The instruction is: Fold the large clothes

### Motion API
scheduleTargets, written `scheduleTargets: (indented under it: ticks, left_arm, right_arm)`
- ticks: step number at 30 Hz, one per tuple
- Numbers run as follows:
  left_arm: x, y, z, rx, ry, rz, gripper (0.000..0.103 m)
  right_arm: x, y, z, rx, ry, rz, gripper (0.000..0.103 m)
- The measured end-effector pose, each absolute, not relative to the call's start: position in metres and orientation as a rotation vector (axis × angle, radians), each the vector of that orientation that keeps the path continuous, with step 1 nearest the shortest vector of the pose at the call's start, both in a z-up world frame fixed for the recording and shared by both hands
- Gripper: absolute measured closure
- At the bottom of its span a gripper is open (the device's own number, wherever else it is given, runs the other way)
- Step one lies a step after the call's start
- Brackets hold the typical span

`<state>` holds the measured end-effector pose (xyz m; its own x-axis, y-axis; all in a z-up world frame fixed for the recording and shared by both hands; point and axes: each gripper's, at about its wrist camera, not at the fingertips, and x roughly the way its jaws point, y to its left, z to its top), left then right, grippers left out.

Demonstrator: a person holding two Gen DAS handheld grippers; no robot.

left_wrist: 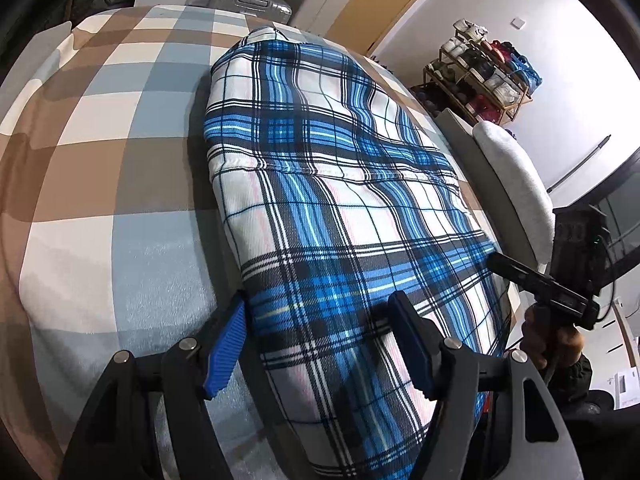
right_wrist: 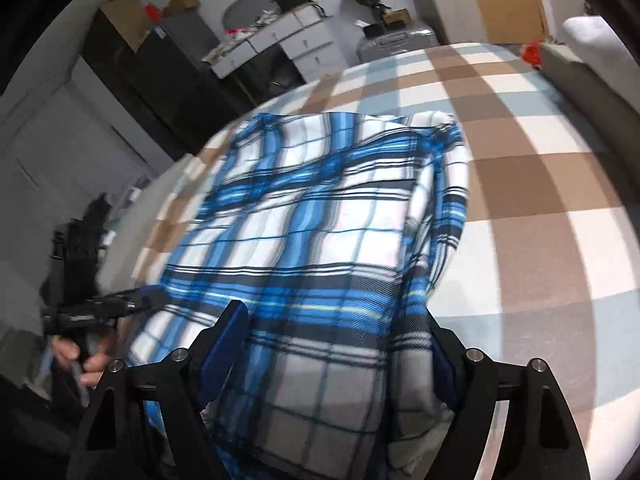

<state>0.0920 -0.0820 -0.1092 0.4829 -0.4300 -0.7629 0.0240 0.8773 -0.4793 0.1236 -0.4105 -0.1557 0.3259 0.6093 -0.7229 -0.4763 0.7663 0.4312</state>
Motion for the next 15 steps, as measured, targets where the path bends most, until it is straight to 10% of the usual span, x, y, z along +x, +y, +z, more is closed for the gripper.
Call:
scheduleTargets:
  ticks: [8, 13, 15]
  left_arm:
    - [0.096, -0.083, -0.11, -0.472, 1.022, -0.291, 0.039]
    - [0.093, -0.085, -0.11, -0.482, 0.986, -0.275, 0.085]
    - [0.088, -0.085, -0.104, -0.488, 0.956, -0.278, 0.089]
  right_arm:
    - [0.131, -0.394, -0.163, 0.16, 0.99, 0.766, 0.035]
    - [0.132, -0.39, -0.162, 0.215, 0.938, 0.827, 0.079]
    - [0.127, -0.391, -0.157, 0.209, 0.92, 0.829, 0.084]
